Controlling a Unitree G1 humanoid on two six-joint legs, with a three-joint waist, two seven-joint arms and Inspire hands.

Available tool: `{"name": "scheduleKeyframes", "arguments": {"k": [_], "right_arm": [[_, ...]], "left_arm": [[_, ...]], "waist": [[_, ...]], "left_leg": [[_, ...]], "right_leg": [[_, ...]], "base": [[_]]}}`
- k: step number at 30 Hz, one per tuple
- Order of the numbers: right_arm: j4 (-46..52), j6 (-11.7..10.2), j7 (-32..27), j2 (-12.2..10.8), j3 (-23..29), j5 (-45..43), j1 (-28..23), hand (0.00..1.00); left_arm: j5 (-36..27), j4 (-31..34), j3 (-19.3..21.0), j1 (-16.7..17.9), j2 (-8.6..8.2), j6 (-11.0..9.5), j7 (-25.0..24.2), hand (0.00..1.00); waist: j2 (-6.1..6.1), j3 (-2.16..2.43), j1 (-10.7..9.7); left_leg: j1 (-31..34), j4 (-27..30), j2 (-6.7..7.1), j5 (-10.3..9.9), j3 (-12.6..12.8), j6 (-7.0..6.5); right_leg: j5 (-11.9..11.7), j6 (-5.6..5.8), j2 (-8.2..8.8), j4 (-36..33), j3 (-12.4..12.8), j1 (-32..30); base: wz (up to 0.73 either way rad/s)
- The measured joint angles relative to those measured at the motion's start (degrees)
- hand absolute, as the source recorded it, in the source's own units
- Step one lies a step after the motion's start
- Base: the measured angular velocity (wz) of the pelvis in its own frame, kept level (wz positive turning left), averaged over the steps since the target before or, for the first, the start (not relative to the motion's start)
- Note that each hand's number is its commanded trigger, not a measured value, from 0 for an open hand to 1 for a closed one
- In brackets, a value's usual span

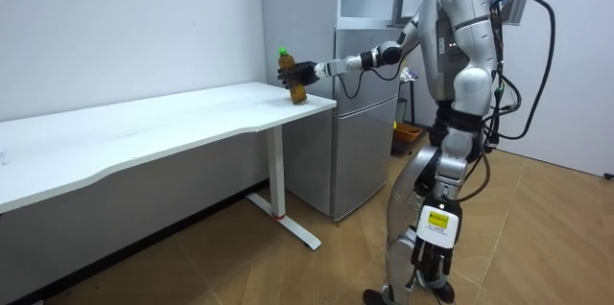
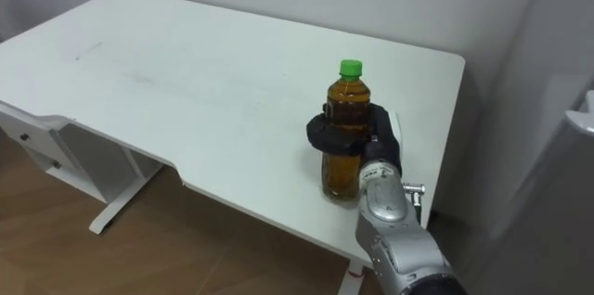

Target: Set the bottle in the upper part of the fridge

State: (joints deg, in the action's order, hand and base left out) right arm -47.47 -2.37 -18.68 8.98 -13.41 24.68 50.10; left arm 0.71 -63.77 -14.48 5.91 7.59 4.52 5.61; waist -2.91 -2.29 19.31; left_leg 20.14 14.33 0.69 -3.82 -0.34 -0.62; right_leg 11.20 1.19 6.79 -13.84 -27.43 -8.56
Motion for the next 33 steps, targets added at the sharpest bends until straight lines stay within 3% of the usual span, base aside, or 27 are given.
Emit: {"name": "scheduleKeyframes", "arguments": {"k": [8, 13, 17, 18, 19, 21, 25, 28, 33], "right_arm": [[3.5, 1.3, 2.2, 0.5, -0.2, -0.1, -1.6, 1.0], [17.6, 1.7, 3.9, 2.2, -0.2, -0.5, -9.0, 1.0], [26.4, 2.5, 3.8, 2.6, -0.4, -2.3, -11.7, 1.0], [28.0, 2.6, 3.8, 3.0, -0.5, -3.0, -12.1, 1.0], [29.6, 3.0, 3.7, 3.5, -0.7, -3.5, -12.2, 1.0], [32.2, 3.3, 3.6, 3.8, -1.2, -5.2, -12.2, 1.0], [38.5, 3.6, 3.7, 4.7, -1.2, -5.2, -13.3, 1.0], [44.0, 3.8, 4.3, 4.7, -1.2, -5.2, -15.4, 1.0], [52.1, 5.5, 6.0, 5.8, -1.2, -5.2, -15.7, 1.0]], "left_arm": [[-0.2, 0.8, 2.1, 0.4, 0.24, -0.3, 0.2, 0.0], [-0.1, 0.9, 6.2, 0.6, 0.71, -1.3, 0.5, 0.0], [0.0, 0.7, 7.9, 1.6, 1.15, -1.6, 1.8, 0.0], [0.0, 0.7, 8.3, 2.0, 1.15, -1.6, 2.3, 0.0], [0.1, 0.9, 8.7, 2.6, 1.13, -1.5, 2.6, 0.0], [0.1, 0.9, 8.8, 3.7, 1.14, -1.3, 2.7, 0.0], [1.6, 0.9, 11.3, 4.9, 1.21, -1.0, 2.7, 0.0], [2.1, 0.8, 13.3, 5.4, 1.95, -1.0, 2.8, 0.0], [2.2, 0.8, 15.7, 5.3, 2.17, -0.9, 2.8, 0.0]], "waist": [[-0.02, 0.03, -1.2], [-0.01, 0.1, -2.6], [0.15, 0.31, -4.0], [0.23, 0.46, -4.1], [0.16, 1.0, -4.4], [0.18, 1.6, -4.9], [-0.07, 2.04, -5.1], [-0.89, 2.63, -6.5], [-1.1, 2.73, -8.1]], "left_leg": [[-0.9, -0.5, 0.01, 0.0, 0.1, -0.01], [-3.8, -1.5, 0.1, 0.0, 0.2, -0.02], [-6.1, -2.3, 0.28, 0.0, 1.1, 0.0], [-7.0, -2.8, 0.27, 0.0, 1.3, 0.01], [-7.6, -3.0, 0.13, 0.0, 1.7, 0.03], [-8.6, -3.3, 0.04, 0.0, 2.4, 0.04], [-13.1, -4.7, -0.04, -0.2, 3.5, 0.21], [-14.9, -4.9, -0.1, -0.4, 3.5, 0.5], [-15.7, -4.7, -0.32, -0.5, 3.5, 0.61]], "right_leg": [[0.0, 0.06, 0.0, 0.3, 0.3, 0.6], [0.0, 0.14, 0.09, 0.8, 0.4, 3.3], [0.0, 0.3, 0.0, 1.3, 0.7, 5.1], [0.0, 0.3, -0.02, 1.4, 0.9, 5.8], [0.0, 0.3, -0.06, 1.5, 1.2, 6.1], [0.0, 0.31, -0.18, 2.1, 2.0, 6.8], [0.0, 0.37, -0.33, 2.5, 3.6, 9.8], [0.0, 0.44, -0.63, 3.3, 3.9, 11.8], [0.0, 0.4, -0.95, 3.4, 5.2, 12.4]], "base": [[0.01], [0.0], [-0.11], [-0.15], [-0.13], [-0.2], [-0.17], [-0.04], [-0.05]]}}
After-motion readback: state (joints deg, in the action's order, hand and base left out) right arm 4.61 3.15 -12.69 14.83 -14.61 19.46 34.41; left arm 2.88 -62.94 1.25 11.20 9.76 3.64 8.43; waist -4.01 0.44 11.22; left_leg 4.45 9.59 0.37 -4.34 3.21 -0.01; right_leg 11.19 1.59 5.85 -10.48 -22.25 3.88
